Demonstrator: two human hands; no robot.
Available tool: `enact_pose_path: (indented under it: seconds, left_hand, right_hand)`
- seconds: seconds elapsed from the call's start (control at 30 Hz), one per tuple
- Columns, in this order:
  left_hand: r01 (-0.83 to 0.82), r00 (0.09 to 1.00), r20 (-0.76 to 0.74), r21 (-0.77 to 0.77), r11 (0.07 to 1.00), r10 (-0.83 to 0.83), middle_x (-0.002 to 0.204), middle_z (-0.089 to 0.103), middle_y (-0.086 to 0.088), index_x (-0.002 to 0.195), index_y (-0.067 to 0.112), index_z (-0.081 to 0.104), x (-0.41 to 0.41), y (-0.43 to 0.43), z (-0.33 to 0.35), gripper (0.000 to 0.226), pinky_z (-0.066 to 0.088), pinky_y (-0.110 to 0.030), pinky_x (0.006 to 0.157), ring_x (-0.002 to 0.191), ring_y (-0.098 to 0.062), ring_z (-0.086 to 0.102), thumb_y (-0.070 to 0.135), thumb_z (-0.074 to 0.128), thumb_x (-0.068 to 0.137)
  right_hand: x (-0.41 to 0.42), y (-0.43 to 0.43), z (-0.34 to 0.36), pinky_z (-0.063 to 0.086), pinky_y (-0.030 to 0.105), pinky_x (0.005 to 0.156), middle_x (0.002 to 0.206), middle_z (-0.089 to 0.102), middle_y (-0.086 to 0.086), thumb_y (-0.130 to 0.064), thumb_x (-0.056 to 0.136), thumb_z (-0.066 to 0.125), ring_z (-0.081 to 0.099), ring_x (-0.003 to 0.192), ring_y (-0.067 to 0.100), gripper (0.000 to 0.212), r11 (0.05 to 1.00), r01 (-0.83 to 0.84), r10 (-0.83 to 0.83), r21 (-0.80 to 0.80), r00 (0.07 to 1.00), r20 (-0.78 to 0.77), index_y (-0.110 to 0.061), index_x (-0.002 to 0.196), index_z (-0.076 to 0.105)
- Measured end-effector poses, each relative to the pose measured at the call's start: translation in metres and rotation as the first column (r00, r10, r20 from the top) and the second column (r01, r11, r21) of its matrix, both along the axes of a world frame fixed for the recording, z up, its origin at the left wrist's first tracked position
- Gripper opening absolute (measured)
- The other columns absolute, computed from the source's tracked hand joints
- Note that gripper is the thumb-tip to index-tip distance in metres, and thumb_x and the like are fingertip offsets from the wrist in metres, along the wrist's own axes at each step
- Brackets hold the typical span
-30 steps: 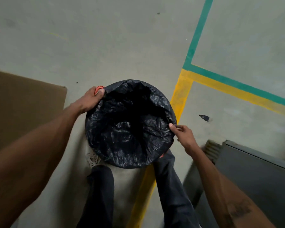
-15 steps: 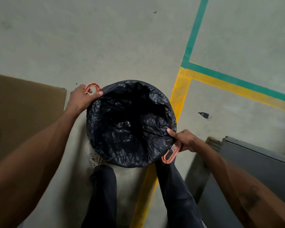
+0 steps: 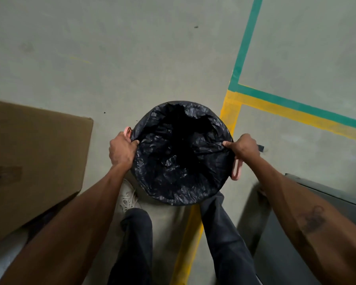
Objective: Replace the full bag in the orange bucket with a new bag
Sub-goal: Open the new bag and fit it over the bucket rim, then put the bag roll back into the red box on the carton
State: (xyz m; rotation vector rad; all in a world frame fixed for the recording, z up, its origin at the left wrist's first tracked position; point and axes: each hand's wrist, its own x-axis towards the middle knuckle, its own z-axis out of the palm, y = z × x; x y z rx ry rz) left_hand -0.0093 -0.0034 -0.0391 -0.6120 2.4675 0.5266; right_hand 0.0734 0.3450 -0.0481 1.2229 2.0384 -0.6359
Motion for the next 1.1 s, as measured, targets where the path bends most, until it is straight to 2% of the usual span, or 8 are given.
enact_pose_path:
  seconds: [0.17, 0.3, 0.4, 0.5, 0.63, 0.8, 1.0, 1.1]
  left_hand:
    - [0.028, 0.996, 0.081, -0.011, 1.0, -0.027, 0.107, 0.065, -0.024, 0.111, 0.002, 0.056, 0.013, -0.001, 0.004, 0.034, 0.049, -0.04, 0.079, 0.096, -0.041, 0.062, 0.026, 0.067, 0.09]
    - [0.101, 0.985, 0.151, -0.079, 0.992, -0.089, 0.124, 0.056, -0.023, 0.125, -0.002, 0.047, 0.006, 0.003, 0.016, 0.04, 0.047, -0.045, 0.088, 0.112, -0.041, 0.055, 0.015, 0.059, 0.092]
    - [0.173, 0.971, 0.183, -0.091, 0.981, -0.154, 0.133, 0.05, -0.021, 0.132, 0.0, 0.04, 0.002, 0.013, 0.048, 0.045, 0.043, -0.048, 0.097, 0.122, -0.038, 0.05, 0.015, 0.052, 0.092]
    - [0.306, 0.94, 0.173, -0.053, 0.95, -0.293, 0.129, 0.054, -0.019, 0.13, 0.002, 0.043, -0.004, 0.027, 0.107, 0.04, 0.046, -0.048, 0.094, 0.116, -0.037, 0.055, 0.017, 0.047, 0.093]
    - [0.478, 0.876, 0.061, 0.021, 0.878, -0.478, 0.124, 0.058, -0.017, 0.124, 0.006, 0.047, -0.008, 0.051, 0.211, 0.033, 0.047, -0.046, 0.092, 0.111, -0.036, 0.057, 0.022, 0.039, 0.097]
    - [0.725, 0.676, -0.12, -0.067, 0.686, -0.727, 0.127, 0.058, -0.013, 0.129, 0.01, 0.046, 0.0, 0.056, 0.327, 0.035, 0.039, -0.042, 0.1, 0.117, -0.032, 0.054, 0.024, 0.039, 0.098]
    - [0.787, 0.509, -0.319, -0.205, 0.582, -0.8, 0.138, 0.05, -0.008, 0.139, 0.012, 0.039, -0.018, 0.028, 0.44, 0.046, 0.029, -0.045, 0.109, 0.131, -0.026, 0.043, 0.035, 0.032, 0.1]
    - [0.757, 0.45, -0.432, -0.28, 0.59, -0.782, 0.145, 0.045, -0.008, 0.143, 0.012, 0.036, -0.053, 0.018, 0.51, 0.05, 0.027, -0.046, 0.112, 0.136, -0.026, 0.038, 0.039, 0.032, 0.101]
  right_hand:
    - [0.015, -0.009, 0.003, 0.029, 0.029, 0.048, 0.069, 0.054, 0.009, -0.055, 0.083, 0.069, 0.056, 0.068, 0.029, 0.054, 0.995, -0.089, 0.089, 0.047, 0.996, 0.007, -0.009, 0.071, 0.044]
    - [0.014, -0.014, 0.012, 0.027, 0.031, 0.048, 0.064, 0.046, 0.008, -0.047, 0.089, 0.066, 0.05, 0.061, 0.027, 0.052, 0.998, -0.065, 0.065, 0.026, 0.998, 0.01, -0.011, 0.065, 0.037]
    - [0.005, -0.021, 0.044, 0.045, 0.038, 0.068, 0.098, 0.06, 0.021, -0.041, 0.09, 0.063, 0.061, 0.094, 0.039, 0.041, 0.999, -0.026, 0.027, 0.031, 0.999, -0.025, -0.001, 0.094, 0.055]
    - [-0.017, -0.044, 0.111, 0.045, 0.044, 0.091, 0.129, 0.05, 0.027, -0.035, 0.093, 0.058, 0.053, 0.117, 0.044, 0.054, 0.997, -0.073, 0.075, 0.02, 0.993, -0.09, 0.005, 0.127, 0.044]
    - [-0.038, -0.075, 0.217, 0.044, 0.043, 0.092, 0.13, 0.052, 0.028, -0.033, 0.094, 0.054, 0.052, 0.119, 0.044, 0.052, 0.996, -0.083, 0.074, -0.033, 0.974, -0.214, 0.006, 0.127, 0.043]
    - [-0.041, -0.12, 0.33, 0.045, 0.041, 0.091, 0.127, 0.055, 0.025, -0.032, 0.094, 0.053, 0.055, 0.117, 0.04, 0.046, 0.994, -0.111, 0.092, -0.025, 0.917, -0.387, 0.004, 0.122, 0.047]
    - [-0.036, -0.153, 0.453, 0.045, 0.041, 0.096, 0.131, 0.055, 0.024, -0.037, 0.094, 0.054, 0.054, 0.12, 0.039, 0.051, 0.997, -0.044, 0.071, 0.064, 0.862, -0.502, 0.002, 0.126, 0.047]
    - [-0.057, -0.163, 0.531, 0.042, 0.041, 0.1, 0.138, 0.051, 0.023, -0.038, 0.095, 0.053, 0.051, 0.126, 0.038, 0.057, 0.99, -0.045, 0.117, 0.133, 0.787, -0.605, 0.002, 0.135, 0.042]
